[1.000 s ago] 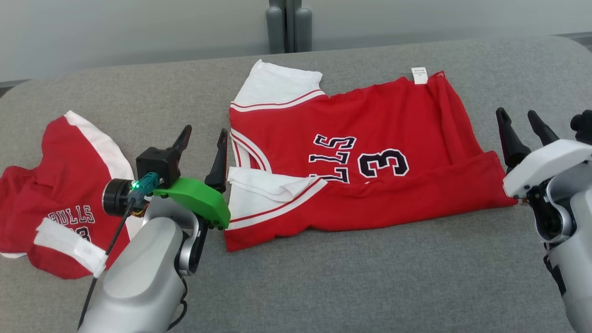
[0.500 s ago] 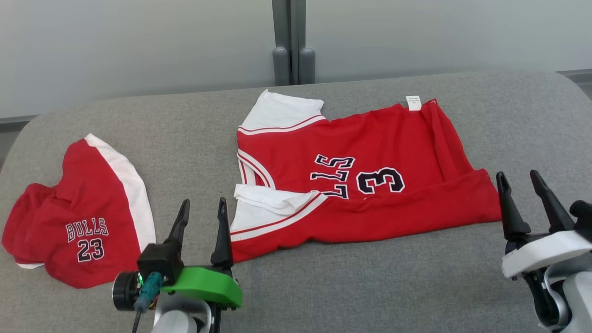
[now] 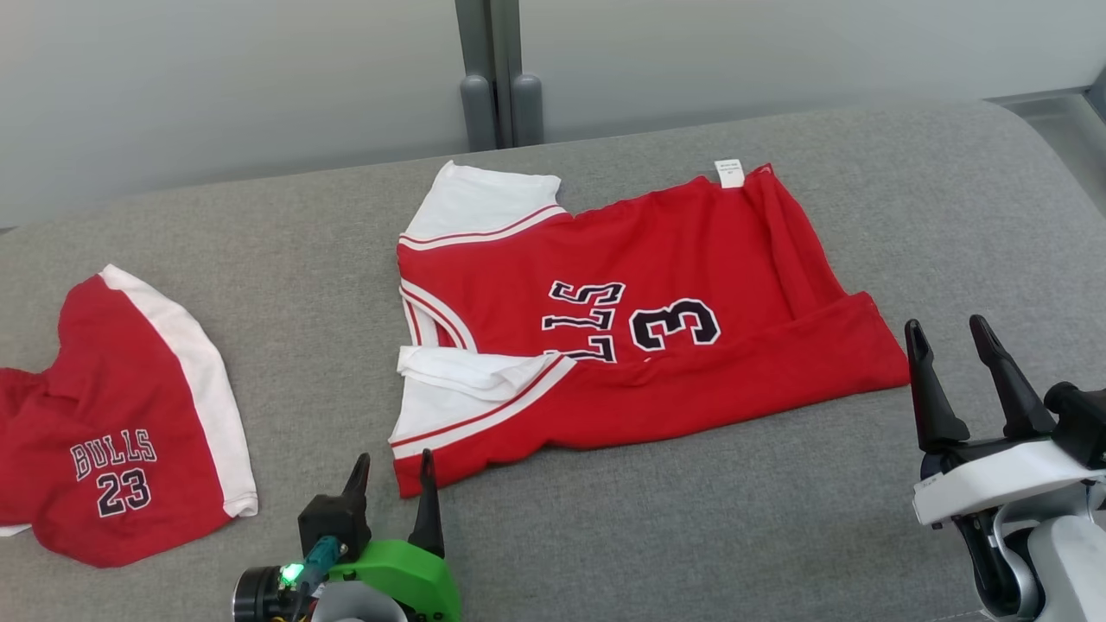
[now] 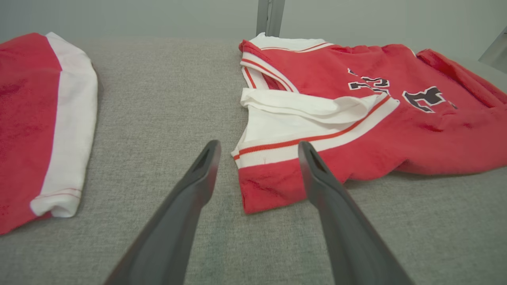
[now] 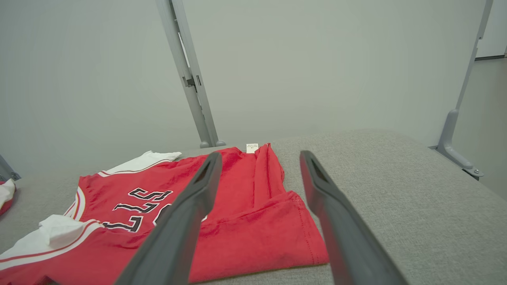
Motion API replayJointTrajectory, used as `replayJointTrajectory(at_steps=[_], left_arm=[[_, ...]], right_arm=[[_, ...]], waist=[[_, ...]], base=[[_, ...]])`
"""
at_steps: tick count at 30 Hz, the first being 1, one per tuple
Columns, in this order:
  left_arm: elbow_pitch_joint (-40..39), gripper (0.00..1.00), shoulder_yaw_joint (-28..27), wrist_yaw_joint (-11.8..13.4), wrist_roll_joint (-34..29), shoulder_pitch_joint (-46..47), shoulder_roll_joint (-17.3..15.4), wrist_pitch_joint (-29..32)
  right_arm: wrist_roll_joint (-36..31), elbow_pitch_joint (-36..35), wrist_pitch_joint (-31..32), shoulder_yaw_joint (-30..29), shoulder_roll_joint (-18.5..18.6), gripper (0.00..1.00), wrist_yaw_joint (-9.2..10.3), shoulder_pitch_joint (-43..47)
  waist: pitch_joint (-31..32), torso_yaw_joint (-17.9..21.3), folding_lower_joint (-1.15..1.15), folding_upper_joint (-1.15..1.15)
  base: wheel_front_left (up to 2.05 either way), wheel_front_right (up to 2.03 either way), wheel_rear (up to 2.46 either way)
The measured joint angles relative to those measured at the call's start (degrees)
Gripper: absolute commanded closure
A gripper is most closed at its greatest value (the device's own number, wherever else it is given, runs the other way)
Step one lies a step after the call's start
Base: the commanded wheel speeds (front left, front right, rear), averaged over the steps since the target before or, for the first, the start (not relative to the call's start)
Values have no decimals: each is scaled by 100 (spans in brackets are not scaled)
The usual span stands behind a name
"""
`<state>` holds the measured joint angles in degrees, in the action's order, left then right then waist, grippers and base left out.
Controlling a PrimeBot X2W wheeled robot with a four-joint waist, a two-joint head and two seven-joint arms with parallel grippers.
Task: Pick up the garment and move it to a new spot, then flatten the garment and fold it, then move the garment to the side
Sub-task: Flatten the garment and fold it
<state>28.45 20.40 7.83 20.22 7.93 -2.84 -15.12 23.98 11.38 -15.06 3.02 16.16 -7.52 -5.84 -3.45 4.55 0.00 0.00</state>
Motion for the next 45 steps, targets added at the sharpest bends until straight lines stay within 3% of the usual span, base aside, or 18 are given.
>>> replayJointTrajectory(at_steps=[9, 14, 17, 18, 19, 20, 33, 45], left_arm=[[1367, 0, 170, 333, 214, 620, 8, -1], [1834, 0, 227, 400, 310, 848, 9, -9], [2040, 2, 355, 298, 413, 947, 8, -16], [2087, 56, 402, 234, 446, 984, 8, -16], [2095, 84, 438, 191, 457, 1018, 7, -16], [2067, 100, 464, 181, 468, 1044, 7, -16], [636, 100, 331, 322, 18, 996, 12, -2], [404, 100, 457, 224, -119, 877, 13, -1]], right_arm=[[180, -62, 0, 236, 168, 0, -1, -121], [264, -60, 0, 294, 302, 0, -1, -150], [265, 12, 1, 313, 342, 0, -1, -153], [266, 60, 26, 328, 355, 0, -1, -157], [265, 142, 89, 316, 365, 0, -1, -173], [265, 227, 162, 279, 364, 0, -1, -194], [21, 1975, 972, -358, 64, 0, -1, -859], [53, 3429, 943, -517, -216, 0, -1, -1500]], waist=[[-188, 299, 0, 0], [-248, 395, 0, 0], [-257, 397, 0, 0], [-260, 385, 0, 0], [-265, 368, 0, 0], [-269, 350, 0, 0], [-408, -262, 0, 0], [-582, -709, 0, 0]], base=[[0, 0, 0], [0, 0, 0], [0, 0, 0], [0, 0, 0], [0, 0, 0], [0, 0, 0], [0, 0, 0], [0, 0, 0]])
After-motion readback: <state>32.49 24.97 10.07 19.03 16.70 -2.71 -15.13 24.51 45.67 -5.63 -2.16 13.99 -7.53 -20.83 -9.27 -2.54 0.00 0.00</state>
